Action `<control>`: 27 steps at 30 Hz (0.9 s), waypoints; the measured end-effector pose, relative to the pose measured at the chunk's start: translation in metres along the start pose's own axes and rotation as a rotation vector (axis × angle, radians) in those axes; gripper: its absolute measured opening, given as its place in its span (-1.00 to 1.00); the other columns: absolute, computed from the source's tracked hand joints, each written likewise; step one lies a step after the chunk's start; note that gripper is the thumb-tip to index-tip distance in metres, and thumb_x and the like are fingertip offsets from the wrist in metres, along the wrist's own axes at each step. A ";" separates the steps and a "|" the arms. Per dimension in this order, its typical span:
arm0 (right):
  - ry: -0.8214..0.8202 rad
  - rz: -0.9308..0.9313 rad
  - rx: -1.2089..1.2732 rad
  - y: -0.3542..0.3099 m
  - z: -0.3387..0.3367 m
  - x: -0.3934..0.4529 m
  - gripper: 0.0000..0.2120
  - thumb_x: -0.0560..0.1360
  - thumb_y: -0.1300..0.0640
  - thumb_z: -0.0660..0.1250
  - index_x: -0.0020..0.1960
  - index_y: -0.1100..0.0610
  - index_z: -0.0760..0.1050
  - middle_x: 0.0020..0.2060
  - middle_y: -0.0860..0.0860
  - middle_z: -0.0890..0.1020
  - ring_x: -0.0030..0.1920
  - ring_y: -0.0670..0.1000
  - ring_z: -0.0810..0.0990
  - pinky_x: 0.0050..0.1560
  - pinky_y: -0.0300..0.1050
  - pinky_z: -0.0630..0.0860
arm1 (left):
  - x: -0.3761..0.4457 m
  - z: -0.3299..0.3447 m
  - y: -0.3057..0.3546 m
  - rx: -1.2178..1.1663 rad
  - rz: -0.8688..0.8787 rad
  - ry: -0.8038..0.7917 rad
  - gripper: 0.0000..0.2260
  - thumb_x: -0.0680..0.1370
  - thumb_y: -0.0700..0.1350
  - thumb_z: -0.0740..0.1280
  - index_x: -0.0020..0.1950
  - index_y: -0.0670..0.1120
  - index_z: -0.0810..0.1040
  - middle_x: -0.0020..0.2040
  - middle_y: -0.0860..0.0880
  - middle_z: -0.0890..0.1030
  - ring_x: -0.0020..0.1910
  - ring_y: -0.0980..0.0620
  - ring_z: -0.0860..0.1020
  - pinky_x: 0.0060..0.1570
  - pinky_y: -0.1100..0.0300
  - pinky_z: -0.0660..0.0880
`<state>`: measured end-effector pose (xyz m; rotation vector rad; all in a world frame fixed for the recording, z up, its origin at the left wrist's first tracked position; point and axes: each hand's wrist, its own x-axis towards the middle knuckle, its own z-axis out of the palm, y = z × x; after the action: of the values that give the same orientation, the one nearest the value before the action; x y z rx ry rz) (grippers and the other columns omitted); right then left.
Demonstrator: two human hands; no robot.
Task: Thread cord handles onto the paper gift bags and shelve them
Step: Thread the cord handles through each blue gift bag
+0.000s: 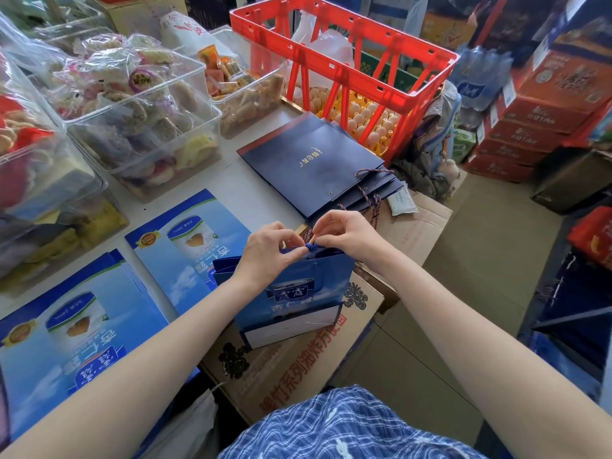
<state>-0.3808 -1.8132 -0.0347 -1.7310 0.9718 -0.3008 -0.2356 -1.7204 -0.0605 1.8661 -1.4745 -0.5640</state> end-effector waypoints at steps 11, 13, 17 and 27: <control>0.106 -0.089 -0.215 0.006 0.006 0.000 -0.89 0.39 0.27 0.45 -0.15 0.13 0.56 -0.18 0.07 0.70 -0.22 -0.12 0.64 -0.09 -0.30 0.55 | -0.001 0.005 0.005 -0.004 -0.015 -0.053 -0.93 0.43 -0.11 0.45 -0.15 -0.09 0.65 -0.21 0.03 0.48 -0.25 0.12 0.46 -0.07 0.13 0.43; 0.115 -0.109 -0.183 0.008 0.006 -0.002 -0.85 0.40 0.29 0.45 -0.18 0.08 0.54 -0.17 0.09 0.70 -0.16 -0.02 0.67 -0.02 -0.17 0.58 | 0.000 0.004 0.006 -0.022 -0.031 -0.065 -0.94 0.43 -0.09 0.46 -0.17 -0.07 0.64 -0.25 0.07 0.46 -0.29 0.19 0.44 -0.13 0.24 0.38; 0.017 -0.151 -0.235 0.010 0.002 -0.006 -0.82 0.43 0.36 0.36 -0.09 0.10 0.57 -0.15 0.05 0.66 -0.12 0.01 0.65 0.00 -0.17 0.58 | 0.004 0.001 0.008 -0.059 -0.058 -0.061 -0.95 0.46 -0.12 0.43 -0.17 -0.09 0.63 -0.29 0.14 0.42 -0.32 0.23 0.41 -0.29 0.51 0.28; 0.145 -0.289 -0.317 0.018 0.016 -0.012 -0.88 0.40 0.28 0.45 -0.07 0.16 0.62 -0.32 -0.03 0.57 -0.34 -0.10 0.49 -0.24 -0.34 0.46 | 0.009 -0.003 0.008 -0.171 -0.078 -0.133 -0.95 0.48 -0.16 0.40 -0.18 -0.09 0.59 -0.24 0.08 0.48 -0.26 0.18 0.43 -0.26 0.52 0.30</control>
<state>-0.3865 -1.7950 -0.0540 -2.1702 0.9071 -0.4841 -0.2366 -1.7291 -0.0513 1.7865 -1.3950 -0.8394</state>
